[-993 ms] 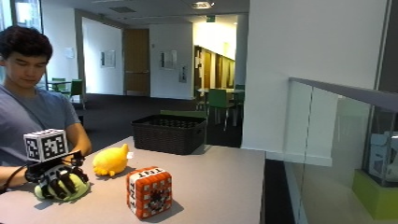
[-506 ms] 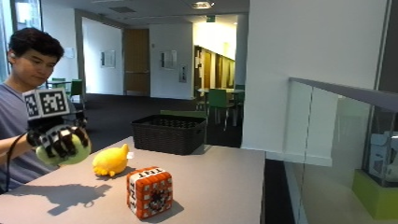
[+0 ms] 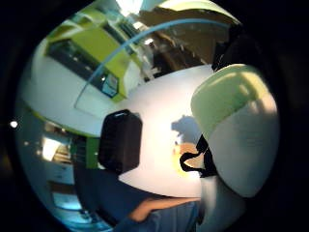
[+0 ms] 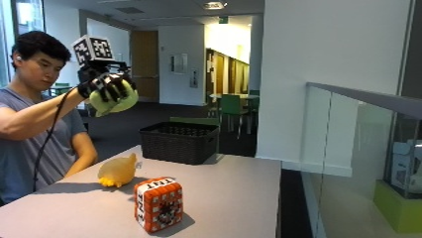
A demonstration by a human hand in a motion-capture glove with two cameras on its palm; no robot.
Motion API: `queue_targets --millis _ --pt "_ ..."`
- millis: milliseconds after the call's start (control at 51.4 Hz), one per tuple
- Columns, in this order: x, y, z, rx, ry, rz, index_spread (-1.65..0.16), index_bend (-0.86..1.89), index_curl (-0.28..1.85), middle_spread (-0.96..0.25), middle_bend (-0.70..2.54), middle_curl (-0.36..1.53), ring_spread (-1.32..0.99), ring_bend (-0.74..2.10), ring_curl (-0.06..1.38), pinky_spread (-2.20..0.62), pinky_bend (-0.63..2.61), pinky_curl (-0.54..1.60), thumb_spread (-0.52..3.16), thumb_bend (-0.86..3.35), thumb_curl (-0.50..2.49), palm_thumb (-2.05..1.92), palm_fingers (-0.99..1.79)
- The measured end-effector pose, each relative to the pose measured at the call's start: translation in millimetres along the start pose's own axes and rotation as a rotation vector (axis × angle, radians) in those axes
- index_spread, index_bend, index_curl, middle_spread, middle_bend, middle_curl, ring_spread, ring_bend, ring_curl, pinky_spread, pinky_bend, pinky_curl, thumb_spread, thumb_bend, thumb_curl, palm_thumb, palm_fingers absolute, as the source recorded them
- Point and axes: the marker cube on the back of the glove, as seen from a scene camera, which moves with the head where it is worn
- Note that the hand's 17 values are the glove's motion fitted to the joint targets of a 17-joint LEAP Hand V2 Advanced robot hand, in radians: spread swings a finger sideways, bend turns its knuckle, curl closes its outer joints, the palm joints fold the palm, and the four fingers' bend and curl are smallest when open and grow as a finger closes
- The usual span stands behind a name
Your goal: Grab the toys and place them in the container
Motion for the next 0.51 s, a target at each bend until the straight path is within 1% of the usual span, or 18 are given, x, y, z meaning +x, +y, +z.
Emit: queue_targets --millis 136,253,292,350,370,428,448,506 --pt "-79 -13 -21 0.022 -0.056 -0.072 -0.38 0.14 0.27 -0.47 0.41 0.55 -0.45 1.07 0.51 -0.44 1.14 0.45 0.87 0.09 0.72 0.65 0.98" --pt "-168 -8 -34 0.06 -0.057 -0.147 -0.38 0.15 0.26 -0.48 0.39 0.57 -0.45 1.07 0.51 -0.44 1.14 0.45 0.88 0.07 0.74 0.65 0.97" --pt "-198 -3 -37 0.065 -0.083 -0.207 -0.38 0.14 0.26 -0.48 0.38 0.58 -0.45 1.07 0.51 -0.44 1.15 0.45 0.88 0.07 0.75 0.66 0.97" --pt "-235 9 -40 0.067 -0.184 -0.38 -0.39 0.15 0.26 -0.48 0.37 0.59 -0.45 1.06 0.51 -0.44 1.15 0.45 0.88 0.06 0.76 0.66 0.97" --pt "-247 12 -39 0.065 -0.212 -0.415 -0.38 0.15 0.26 -0.48 0.36 0.59 -0.45 1.07 0.51 -0.44 1.15 0.45 0.88 0.06 0.77 0.66 0.97" --pt "-272 11 -33 0.064 -0.199 -0.363 -0.38 0.15 0.26 -0.48 0.35 0.6 -0.45 1.06 0.51 -0.44 1.15 0.45 0.89 0.05 0.78 0.66 0.96" --pt "-279 12 -32 0.066 -0.206 -0.377 -0.38 0.15 0.26 -0.48 0.35 0.6 -0.45 1.06 0.51 -0.44 1.15 0.45 0.89 0.05 0.78 0.66 0.96" --pt "-304 25 -30 0.06 -0.308 -0.548 -0.38 0.15 0.25 -0.49 0.34 0.61 -0.45 1.06 0.51 -0.43 1.15 0.45 0.89 0.05 0.79 0.66 0.96"
